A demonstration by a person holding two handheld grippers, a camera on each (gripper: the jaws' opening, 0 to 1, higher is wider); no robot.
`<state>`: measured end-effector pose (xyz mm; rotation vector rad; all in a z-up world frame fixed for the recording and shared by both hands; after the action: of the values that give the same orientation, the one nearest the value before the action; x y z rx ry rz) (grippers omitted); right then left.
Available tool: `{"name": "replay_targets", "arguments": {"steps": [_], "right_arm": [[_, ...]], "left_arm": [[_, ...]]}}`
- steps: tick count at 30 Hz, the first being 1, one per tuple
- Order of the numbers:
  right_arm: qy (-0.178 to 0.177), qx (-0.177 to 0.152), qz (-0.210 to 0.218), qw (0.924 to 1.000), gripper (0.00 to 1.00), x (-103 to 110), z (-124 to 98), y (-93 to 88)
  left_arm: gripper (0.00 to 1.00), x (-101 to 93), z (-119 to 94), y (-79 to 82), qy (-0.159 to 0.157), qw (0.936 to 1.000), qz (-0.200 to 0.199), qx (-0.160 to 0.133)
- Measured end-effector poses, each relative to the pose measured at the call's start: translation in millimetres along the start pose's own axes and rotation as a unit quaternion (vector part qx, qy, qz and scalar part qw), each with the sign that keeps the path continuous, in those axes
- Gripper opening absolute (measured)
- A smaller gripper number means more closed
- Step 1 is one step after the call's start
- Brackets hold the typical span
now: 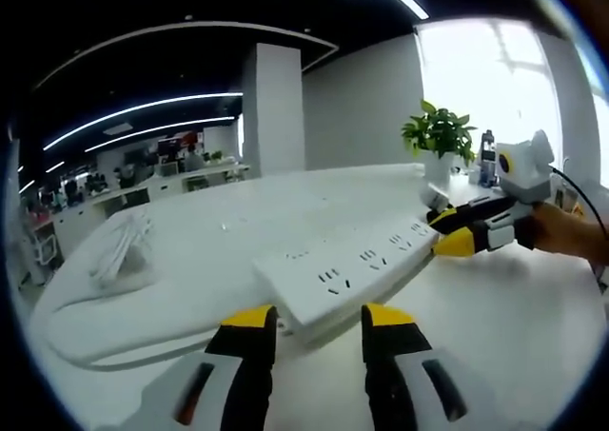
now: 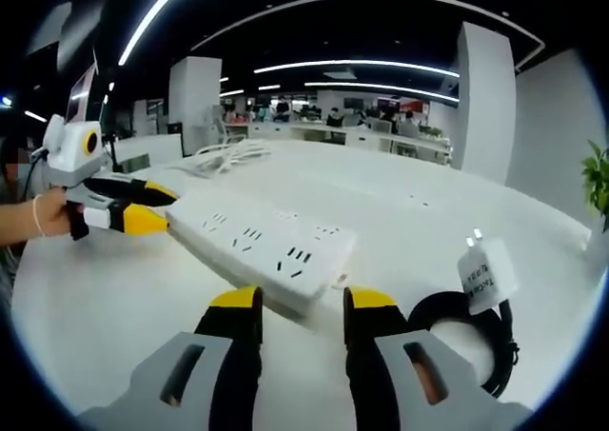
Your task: Straighten the power strip on the desk, plug the charger into it
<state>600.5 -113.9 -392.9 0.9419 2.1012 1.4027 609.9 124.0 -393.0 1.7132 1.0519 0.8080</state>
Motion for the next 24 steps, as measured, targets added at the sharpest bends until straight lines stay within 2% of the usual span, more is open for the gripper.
{"name": "replay_targets", "arguments": {"steps": [7,10,15,19,24], "right_arm": [[0.006,-0.020,-0.001,0.9998,0.36,3.5,-5.1,-0.5],[0.009,-0.036,-0.013,0.9992,0.39,6.5,-6.7,-0.3],[0.017,-0.073,-0.010,0.9972,0.40,9.4,-10.7,5.7],[0.019,-0.084,-0.018,0.9962,0.40,12.8,-13.8,9.9],[0.023,-0.094,-0.022,0.9951,0.40,18.0,-18.3,12.5]], "left_arm": [[0.36,-1.1,-7.1,1.9,-0.001,1.0000,-0.001,-0.009],[0.38,-0.8,-13.5,4.0,0.002,0.9996,0.008,-0.026],[0.42,-0.9,-22.8,9.4,0.001,0.9983,0.007,-0.058],[0.47,1.8,-28.9,11.4,0.002,0.9978,-0.001,-0.066],[0.51,6.3,-36.6,11.9,0.002,0.9958,-0.036,-0.084]]}}
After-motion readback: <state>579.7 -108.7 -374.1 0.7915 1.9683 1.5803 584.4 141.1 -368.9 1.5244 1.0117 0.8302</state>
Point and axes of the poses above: the point that each gripper's makers call its tool centre point, and the gripper's own axes: z roughly forward along the fingers, x roughly to its left, y roughly out of its top, the point moved 6 cm from there along -z, roughly backward along the fingers, and after that the axes turned 14 degrees about y, right-handed, at the moved point
